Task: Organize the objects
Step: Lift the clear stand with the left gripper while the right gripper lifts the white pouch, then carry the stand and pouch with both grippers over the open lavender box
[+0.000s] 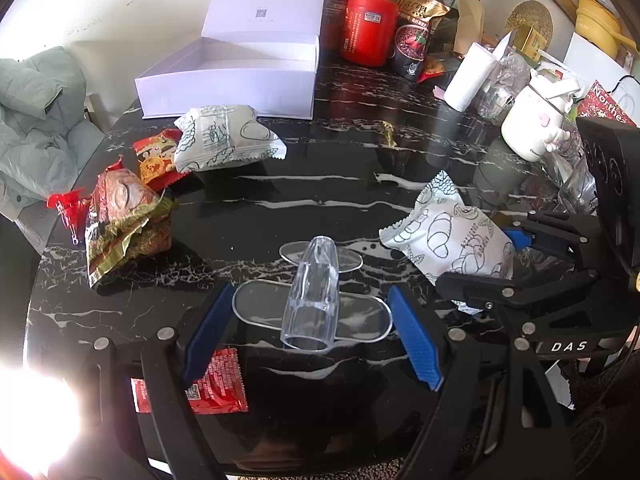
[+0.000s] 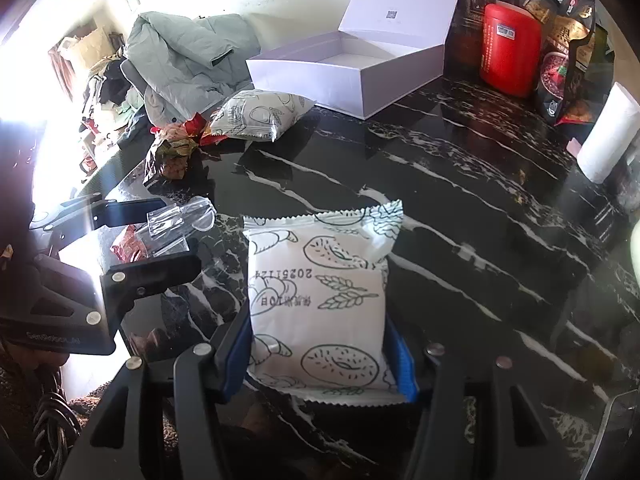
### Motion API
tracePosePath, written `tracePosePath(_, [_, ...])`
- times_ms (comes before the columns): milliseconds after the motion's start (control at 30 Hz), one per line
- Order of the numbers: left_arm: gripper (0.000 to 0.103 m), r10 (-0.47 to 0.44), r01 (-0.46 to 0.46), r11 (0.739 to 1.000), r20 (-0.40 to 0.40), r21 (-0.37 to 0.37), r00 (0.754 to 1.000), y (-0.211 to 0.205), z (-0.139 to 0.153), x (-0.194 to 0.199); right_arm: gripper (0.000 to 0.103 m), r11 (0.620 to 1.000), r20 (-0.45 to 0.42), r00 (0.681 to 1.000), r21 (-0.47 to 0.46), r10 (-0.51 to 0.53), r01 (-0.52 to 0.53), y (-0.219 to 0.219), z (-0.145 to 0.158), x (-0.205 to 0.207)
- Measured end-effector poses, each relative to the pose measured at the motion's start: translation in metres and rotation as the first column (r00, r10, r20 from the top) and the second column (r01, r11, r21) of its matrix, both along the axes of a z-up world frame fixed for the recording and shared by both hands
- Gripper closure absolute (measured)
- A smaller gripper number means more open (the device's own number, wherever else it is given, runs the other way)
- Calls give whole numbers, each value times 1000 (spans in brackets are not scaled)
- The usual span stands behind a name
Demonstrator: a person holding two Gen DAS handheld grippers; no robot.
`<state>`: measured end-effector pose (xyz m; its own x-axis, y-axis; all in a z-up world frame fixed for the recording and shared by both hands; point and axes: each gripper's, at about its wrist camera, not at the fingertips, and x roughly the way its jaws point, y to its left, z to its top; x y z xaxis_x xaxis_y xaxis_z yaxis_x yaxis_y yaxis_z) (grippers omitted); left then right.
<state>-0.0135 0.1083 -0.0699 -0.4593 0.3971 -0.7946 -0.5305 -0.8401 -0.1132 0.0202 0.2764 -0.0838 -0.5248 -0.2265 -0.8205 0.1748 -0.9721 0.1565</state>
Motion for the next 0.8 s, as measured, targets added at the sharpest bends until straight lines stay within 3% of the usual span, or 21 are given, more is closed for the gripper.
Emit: tracePosePath(800, [25, 25, -24, 1000, -106, 7, 994, -1, 45, -16, 43, 998, -97, 993, -21, 64, -66, -1, 46, -26])
